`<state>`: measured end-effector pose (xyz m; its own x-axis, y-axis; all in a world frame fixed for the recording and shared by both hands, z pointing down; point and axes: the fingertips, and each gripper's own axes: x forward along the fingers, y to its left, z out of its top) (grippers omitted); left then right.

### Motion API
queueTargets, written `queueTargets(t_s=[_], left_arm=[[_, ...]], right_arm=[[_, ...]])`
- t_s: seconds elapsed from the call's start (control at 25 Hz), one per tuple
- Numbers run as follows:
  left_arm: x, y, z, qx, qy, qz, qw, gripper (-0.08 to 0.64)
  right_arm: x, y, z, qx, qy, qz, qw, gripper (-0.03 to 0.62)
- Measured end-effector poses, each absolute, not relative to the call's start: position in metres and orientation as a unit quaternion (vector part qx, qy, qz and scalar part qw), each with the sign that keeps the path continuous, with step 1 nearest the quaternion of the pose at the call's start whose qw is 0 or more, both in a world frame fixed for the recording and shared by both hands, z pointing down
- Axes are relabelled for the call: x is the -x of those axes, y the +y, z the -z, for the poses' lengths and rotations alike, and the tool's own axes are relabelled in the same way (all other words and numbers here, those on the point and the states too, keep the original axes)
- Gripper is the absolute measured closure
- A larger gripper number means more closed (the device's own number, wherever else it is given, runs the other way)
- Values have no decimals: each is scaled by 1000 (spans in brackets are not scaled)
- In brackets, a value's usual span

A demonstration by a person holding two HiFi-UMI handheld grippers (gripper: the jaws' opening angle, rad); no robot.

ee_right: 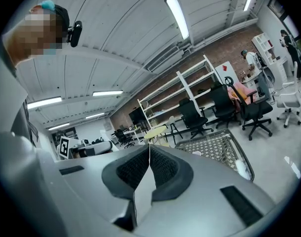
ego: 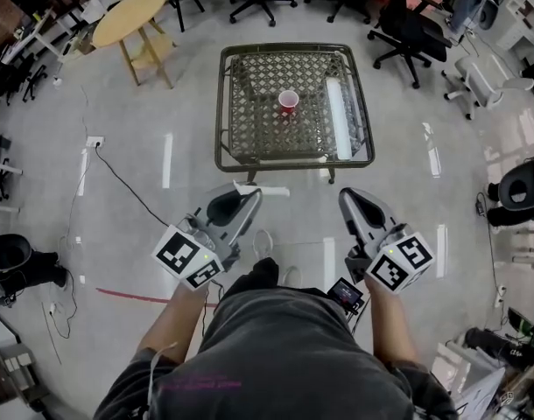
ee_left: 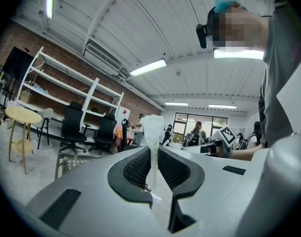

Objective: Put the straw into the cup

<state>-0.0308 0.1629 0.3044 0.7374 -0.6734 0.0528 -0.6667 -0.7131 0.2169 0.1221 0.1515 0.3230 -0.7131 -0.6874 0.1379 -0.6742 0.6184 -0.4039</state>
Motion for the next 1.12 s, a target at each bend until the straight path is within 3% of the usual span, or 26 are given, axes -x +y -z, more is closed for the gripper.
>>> queueTargets(t_s=[1.12], left_arm=[[97, 71, -303, -933, -341, 19, 113, 509]], right_arm=[[-18, 71, -309, 377, 906, 194, -14, 577]])
